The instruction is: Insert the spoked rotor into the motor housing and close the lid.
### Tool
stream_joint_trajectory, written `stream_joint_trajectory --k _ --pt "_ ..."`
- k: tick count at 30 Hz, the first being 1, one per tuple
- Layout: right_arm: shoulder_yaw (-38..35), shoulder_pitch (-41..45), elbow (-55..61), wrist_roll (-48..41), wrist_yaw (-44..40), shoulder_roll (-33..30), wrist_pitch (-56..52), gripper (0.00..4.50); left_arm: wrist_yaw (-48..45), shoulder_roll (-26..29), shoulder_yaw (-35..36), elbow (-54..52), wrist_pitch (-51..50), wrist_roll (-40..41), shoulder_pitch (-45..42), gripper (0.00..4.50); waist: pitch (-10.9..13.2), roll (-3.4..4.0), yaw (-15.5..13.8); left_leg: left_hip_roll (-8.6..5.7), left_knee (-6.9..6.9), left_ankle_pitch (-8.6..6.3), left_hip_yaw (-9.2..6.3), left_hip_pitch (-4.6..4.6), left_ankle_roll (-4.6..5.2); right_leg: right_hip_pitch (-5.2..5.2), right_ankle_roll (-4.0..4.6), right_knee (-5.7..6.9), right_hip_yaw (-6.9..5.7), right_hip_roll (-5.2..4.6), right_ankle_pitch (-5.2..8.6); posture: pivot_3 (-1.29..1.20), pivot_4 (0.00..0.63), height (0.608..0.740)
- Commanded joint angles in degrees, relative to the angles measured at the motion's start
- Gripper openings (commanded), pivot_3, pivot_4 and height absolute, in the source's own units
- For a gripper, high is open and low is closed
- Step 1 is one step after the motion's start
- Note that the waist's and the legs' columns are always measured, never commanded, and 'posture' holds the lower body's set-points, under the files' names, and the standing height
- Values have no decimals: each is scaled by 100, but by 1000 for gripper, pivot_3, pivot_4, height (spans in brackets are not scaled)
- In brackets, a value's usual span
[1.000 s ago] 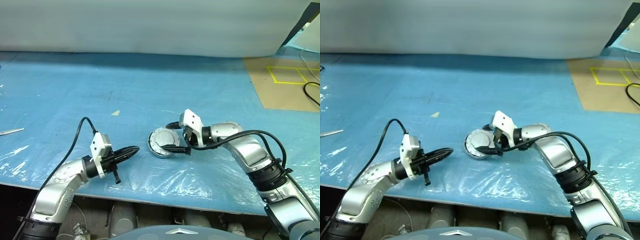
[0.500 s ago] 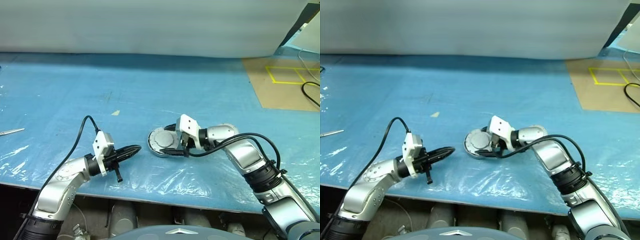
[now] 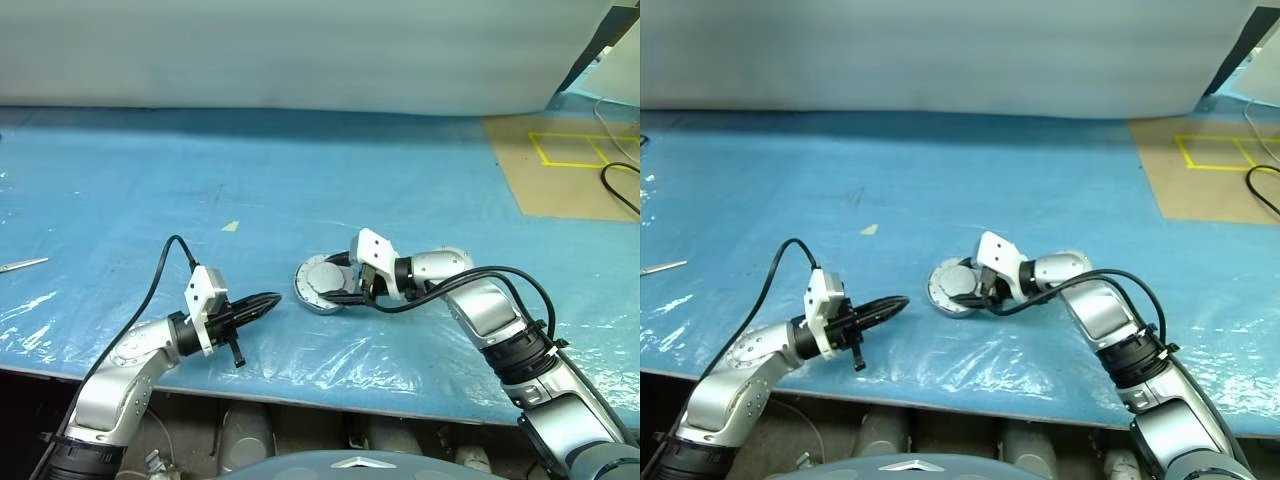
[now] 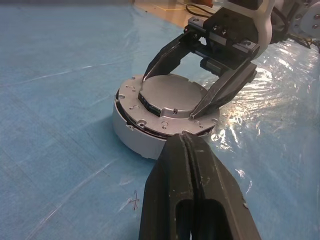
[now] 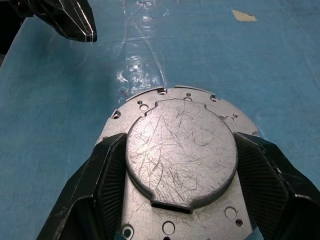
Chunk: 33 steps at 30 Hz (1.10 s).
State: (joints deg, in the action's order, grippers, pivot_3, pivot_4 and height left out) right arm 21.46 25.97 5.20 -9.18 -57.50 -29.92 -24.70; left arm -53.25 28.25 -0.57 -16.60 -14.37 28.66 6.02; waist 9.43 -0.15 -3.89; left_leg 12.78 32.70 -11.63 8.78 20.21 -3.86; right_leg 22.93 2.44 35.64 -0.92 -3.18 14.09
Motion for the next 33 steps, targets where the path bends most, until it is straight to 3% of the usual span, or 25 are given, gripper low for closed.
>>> stream_joint_trajectory --k 1,8,24,33 --pt "-196 140 87 -342 -90 151 -379 2959 5 -38 -45 -73 133 -46 46 0 0 0 5 0 0 0 0 -1 0 0 0 0 0 0 0 0 150 740" --pt "-207 205 178 -386 -145 202 -525 2959 -20 -47 -56 -27 166 -76 58 0 0 0 9 0 -2 0 2 2 0 3 0 -1 2 1 0 0 150 740" --pt "359 -109 -684 643 17 90 637 2959 -45 -37 -64 13 194 -94 26 0 -4 0 27 -1 -2 -2 11 -24 2 -13 1 4 15 1 1 0 150 740" --pt "327 -219 -1050 442 40 256 308 2959 -41 -67 -93 118 225 -125 -67 0 -30 -4 33 -1 -5 -10 16 -37 16 -34 1 2 22 1 1 0 150 740"
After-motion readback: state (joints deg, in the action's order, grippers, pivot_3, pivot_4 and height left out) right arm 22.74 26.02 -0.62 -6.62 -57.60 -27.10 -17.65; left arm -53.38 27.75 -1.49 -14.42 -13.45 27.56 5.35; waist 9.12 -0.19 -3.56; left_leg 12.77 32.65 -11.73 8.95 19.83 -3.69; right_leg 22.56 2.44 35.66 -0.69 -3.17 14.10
